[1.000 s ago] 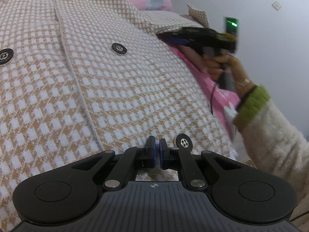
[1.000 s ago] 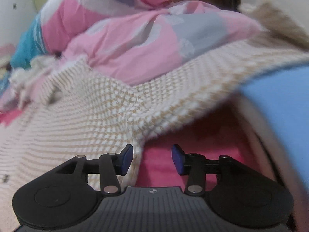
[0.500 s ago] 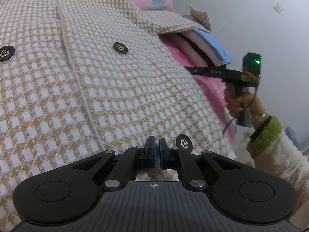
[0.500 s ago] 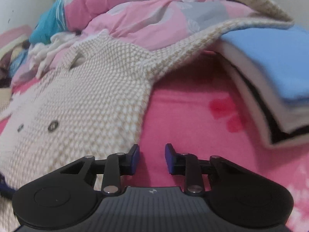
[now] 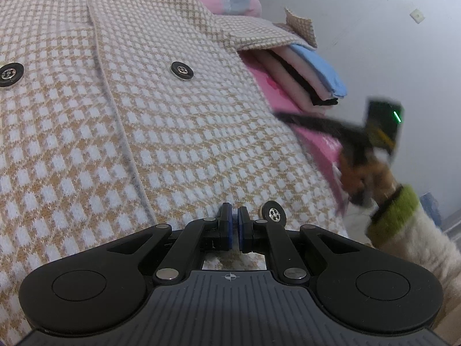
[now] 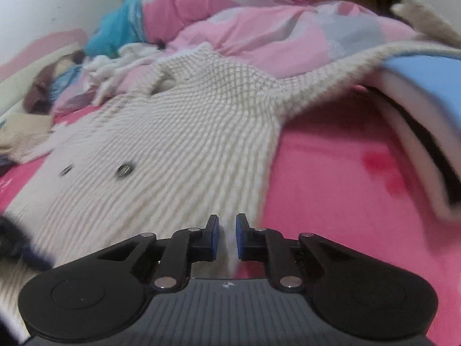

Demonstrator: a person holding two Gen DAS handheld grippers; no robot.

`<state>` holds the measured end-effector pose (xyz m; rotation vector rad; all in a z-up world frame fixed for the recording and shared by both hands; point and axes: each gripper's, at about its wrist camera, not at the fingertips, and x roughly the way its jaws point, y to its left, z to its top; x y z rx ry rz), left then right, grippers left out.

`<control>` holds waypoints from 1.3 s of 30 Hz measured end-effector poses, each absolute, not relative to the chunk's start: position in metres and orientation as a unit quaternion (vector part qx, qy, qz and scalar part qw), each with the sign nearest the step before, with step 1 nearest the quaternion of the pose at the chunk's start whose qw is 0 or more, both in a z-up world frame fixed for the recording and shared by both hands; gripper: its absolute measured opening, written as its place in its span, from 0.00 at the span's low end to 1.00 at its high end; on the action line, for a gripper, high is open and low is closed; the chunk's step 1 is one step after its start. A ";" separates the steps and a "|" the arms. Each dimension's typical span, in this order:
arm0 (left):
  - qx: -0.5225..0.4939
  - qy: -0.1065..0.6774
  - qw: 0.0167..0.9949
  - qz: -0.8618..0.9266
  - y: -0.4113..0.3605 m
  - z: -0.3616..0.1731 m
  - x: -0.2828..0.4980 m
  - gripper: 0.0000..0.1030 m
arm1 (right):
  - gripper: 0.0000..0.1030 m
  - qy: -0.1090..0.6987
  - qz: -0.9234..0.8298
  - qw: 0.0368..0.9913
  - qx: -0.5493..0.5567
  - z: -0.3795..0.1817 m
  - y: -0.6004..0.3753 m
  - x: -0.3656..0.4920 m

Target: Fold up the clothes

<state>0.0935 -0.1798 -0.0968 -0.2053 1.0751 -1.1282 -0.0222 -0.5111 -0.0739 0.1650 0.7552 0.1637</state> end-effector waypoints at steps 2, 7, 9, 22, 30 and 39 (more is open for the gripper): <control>-0.094 0.488 0.703 -0.510 -0.179 -0.097 0.095 0.07 | 0.12 0.382 0.081 0.918 0.070 -0.069 -0.515 -0.049; -0.103 0.500 0.697 -0.504 -0.179 -0.097 0.098 0.07 | 0.12 0.356 0.096 0.927 0.070 -0.042 -0.503 -0.071; -0.103 0.503 0.698 -0.500 -0.180 -0.096 0.098 0.07 | 0.12 0.345 0.120 0.929 0.061 -0.042 -0.489 -0.066; -0.090 0.502 0.700 -0.500 -0.184 -0.097 0.097 0.07 | 0.13 0.350 0.049 0.930 0.104 -0.040 -0.495 -0.172; -0.053 0.497 0.711 -0.494 -0.191 -0.089 0.091 0.07 | 0.13 0.357 0.155 0.920 -0.049 -0.052 -0.405 -0.123; -0.041 0.490 0.714 -0.499 -0.192 -0.088 0.091 0.07 | 0.17 0.365 0.077 0.927 0.046 -0.045 -0.462 -0.179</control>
